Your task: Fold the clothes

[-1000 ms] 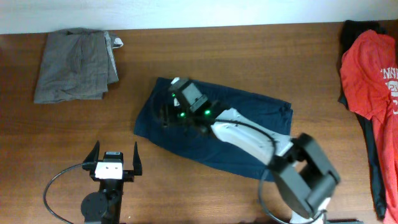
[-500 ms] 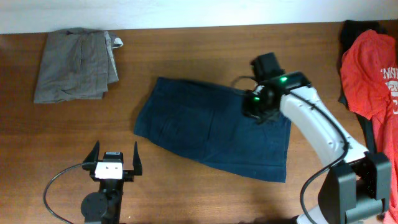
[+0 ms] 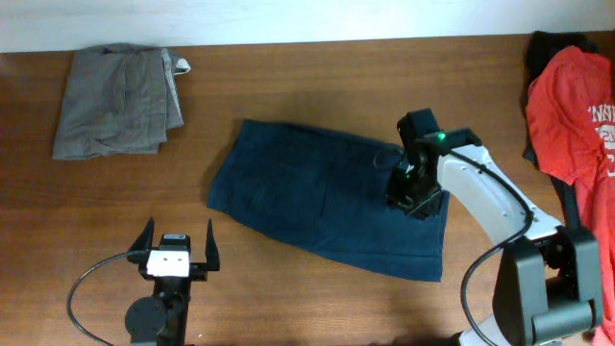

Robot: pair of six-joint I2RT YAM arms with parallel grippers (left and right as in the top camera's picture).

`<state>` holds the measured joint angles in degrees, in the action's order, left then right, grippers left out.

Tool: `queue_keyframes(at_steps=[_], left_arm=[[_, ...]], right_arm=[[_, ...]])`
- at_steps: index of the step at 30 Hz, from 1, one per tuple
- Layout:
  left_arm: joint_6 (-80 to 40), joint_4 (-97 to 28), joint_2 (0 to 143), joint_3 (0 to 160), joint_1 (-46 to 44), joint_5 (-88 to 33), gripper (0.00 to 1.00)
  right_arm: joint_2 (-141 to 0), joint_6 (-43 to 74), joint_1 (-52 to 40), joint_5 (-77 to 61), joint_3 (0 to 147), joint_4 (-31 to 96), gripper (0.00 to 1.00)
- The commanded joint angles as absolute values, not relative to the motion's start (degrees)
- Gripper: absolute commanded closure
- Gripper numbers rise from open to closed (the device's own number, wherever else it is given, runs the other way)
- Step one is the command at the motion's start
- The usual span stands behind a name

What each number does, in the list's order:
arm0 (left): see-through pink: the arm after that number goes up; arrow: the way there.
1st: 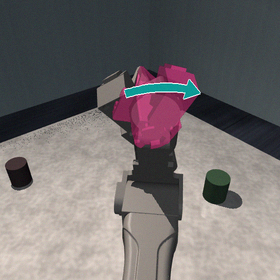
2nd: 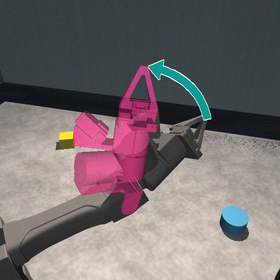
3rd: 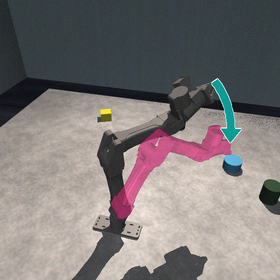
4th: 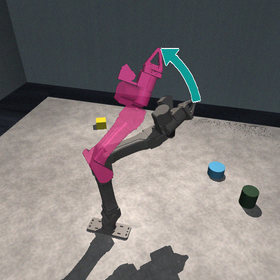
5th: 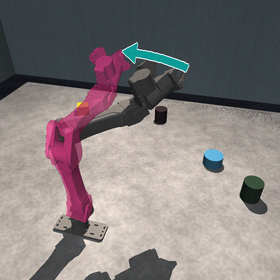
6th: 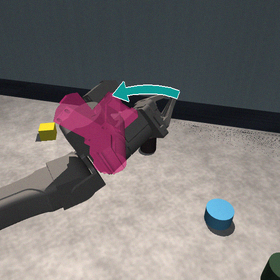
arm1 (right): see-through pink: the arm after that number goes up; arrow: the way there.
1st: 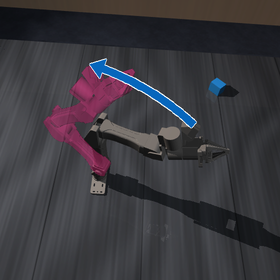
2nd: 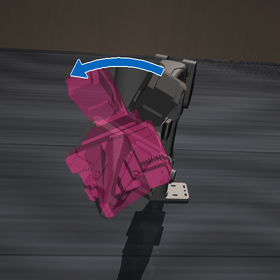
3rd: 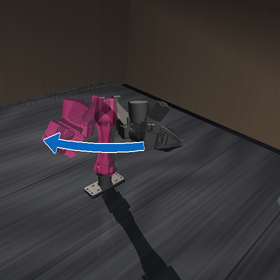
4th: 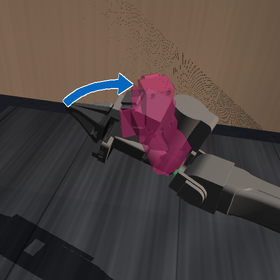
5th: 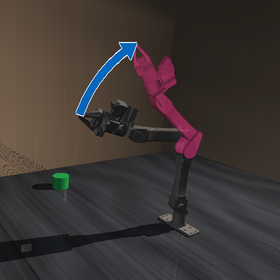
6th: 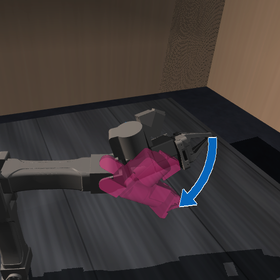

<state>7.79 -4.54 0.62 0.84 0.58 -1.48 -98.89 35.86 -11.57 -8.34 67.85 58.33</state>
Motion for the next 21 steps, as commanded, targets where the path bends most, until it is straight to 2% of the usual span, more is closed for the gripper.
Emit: queue_keyframes(at_steps=[1,7,16,21], left_arm=[[8.7,-4.6,0.4,0.5,1.0,-1.3,0.01],[8.7,-4.6,0.4,0.5,1.0,-1.3,0.01],[8.7,-4.6,0.4,0.5,1.0,-1.3,0.01],[8.7,-4.6,0.4,0.5,1.0,-1.3,0.01]], right_arm=[[-100.7,37.4,-10.8,-9.9,66.0,56.2,0.82],[-105.4,37.3,-10.8,-9.8,65.5,52.8,0.96],[-111.2,36.9,-10.8,-9.2,65.5,50.8,0.95],[-111.7,33.0,-9.3,-8.1,65.5,47.7,0.87]])
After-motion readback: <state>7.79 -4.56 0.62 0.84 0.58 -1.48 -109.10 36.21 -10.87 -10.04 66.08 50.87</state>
